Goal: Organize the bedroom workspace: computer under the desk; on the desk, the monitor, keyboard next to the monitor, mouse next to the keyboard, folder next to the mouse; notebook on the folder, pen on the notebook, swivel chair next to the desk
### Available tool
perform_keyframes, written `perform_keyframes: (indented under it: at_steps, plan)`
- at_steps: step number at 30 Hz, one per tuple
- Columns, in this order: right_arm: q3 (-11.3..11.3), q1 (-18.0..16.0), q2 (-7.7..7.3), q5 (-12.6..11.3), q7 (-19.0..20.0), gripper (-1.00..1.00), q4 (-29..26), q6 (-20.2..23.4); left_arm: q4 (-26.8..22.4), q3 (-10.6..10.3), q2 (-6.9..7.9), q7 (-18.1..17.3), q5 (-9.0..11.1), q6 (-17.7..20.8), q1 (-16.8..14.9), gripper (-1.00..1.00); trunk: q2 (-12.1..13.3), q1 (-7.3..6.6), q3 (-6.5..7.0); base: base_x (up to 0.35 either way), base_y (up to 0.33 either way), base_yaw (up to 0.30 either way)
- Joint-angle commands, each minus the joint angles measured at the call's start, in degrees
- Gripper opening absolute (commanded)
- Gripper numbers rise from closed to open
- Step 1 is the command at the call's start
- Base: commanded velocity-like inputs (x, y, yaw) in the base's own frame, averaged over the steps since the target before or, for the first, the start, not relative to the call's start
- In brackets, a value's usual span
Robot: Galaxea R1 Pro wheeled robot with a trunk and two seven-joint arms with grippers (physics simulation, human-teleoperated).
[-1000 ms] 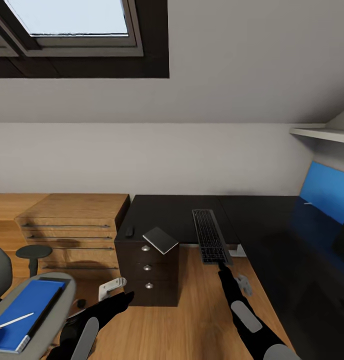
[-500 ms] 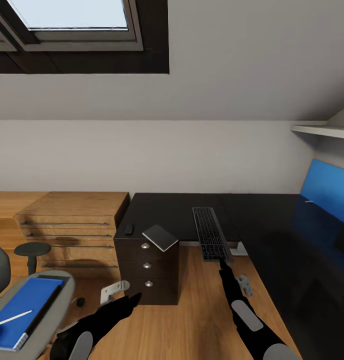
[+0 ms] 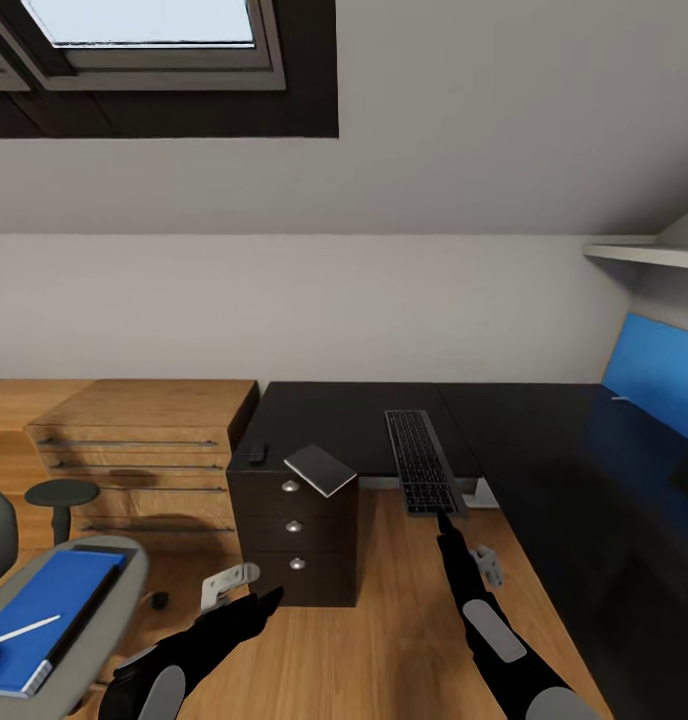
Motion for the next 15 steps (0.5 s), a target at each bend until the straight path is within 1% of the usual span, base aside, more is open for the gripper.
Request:
perform_keyframes:
  at_steps: [1, 15]
  plan:
    - [0.4, 0.0, -0.01, -0.6, 0.3, 1.0, 0.1, -0.4, -0.1, 0.0, -0.01, 0.5, 0.6, 0.2, 0.0, 1.0, -0.5, 0.23, -0.25, 0.0, 0.0, 0.0]
    - [0.4, 0.0, -0.09, -0.3, -0.1, 1.0, 0.5, -0.3, 0.0, 0.0, -0.01, 0.5, 0.7, 0.2, 0.0, 1.0, -6.1, 3.3, -2.76, 0.0, 0.0, 0.0]
